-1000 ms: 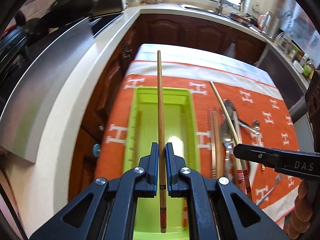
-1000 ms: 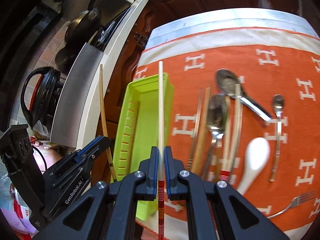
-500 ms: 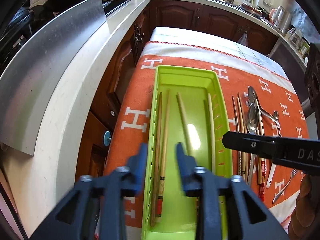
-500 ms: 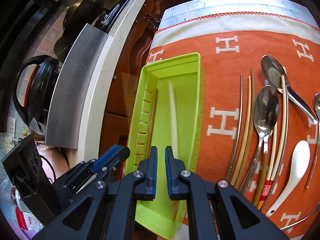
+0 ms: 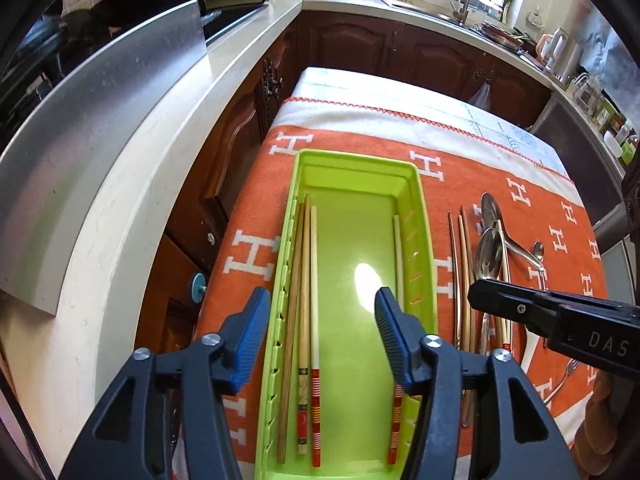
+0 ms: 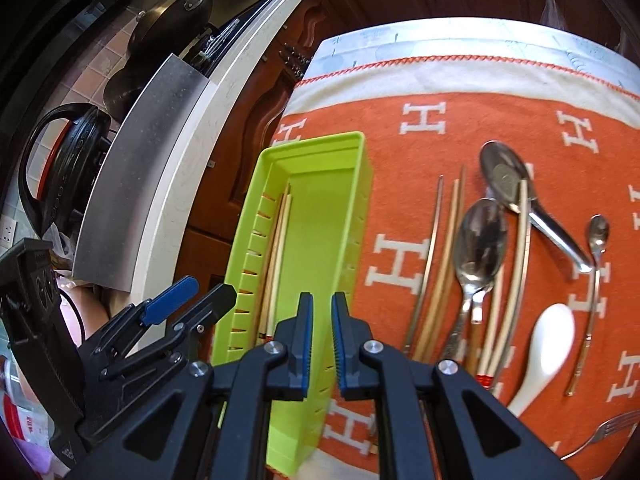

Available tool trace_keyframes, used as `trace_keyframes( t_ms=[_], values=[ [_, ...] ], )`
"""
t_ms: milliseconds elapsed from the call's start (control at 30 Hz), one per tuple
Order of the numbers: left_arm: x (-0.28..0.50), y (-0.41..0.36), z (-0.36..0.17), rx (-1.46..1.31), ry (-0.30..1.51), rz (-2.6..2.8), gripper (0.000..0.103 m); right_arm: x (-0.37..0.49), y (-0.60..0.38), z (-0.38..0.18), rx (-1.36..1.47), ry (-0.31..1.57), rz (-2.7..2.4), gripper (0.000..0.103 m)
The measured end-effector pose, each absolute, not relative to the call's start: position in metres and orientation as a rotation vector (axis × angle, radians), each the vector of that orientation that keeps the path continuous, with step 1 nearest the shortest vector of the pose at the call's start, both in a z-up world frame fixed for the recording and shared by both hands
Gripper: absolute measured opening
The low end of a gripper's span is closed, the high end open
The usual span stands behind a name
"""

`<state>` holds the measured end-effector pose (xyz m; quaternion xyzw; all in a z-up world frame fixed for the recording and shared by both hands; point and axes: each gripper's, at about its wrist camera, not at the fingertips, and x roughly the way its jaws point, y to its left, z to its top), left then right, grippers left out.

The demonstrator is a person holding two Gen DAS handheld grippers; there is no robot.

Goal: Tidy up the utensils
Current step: 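Move both tools back over the utensil pile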

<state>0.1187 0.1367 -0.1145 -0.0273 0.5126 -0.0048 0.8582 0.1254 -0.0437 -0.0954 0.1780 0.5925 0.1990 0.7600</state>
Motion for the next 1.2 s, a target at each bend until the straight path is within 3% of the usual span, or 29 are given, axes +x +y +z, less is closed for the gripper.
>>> trace_keyframes(
  t_ms=[67,367,833,1200],
  values=[
    [0.118,0.132,-0.113,-0.039,1.059,0.002,0.061,0.123,-0.047,-0.094,0.381,1.278,0.433,0.010],
    [0.112,0.108,-0.103,-0.009,1.030,-0.033,0.061,0.113,-0.060,-0.090,0.368,1.244,0.423,0.010],
    [0.093,0.060,-0.062,-0.089,0.947,-0.217,0.065,0.089,-0.136,-0.038,0.291,0.982,0.287,0.009],
    [0.078,0.005,-0.076,-0.009,0.955,-0.255,0.069,0.058,-0.188,-0.043,0.264,0.928,0.193,0.009]
  ],
)
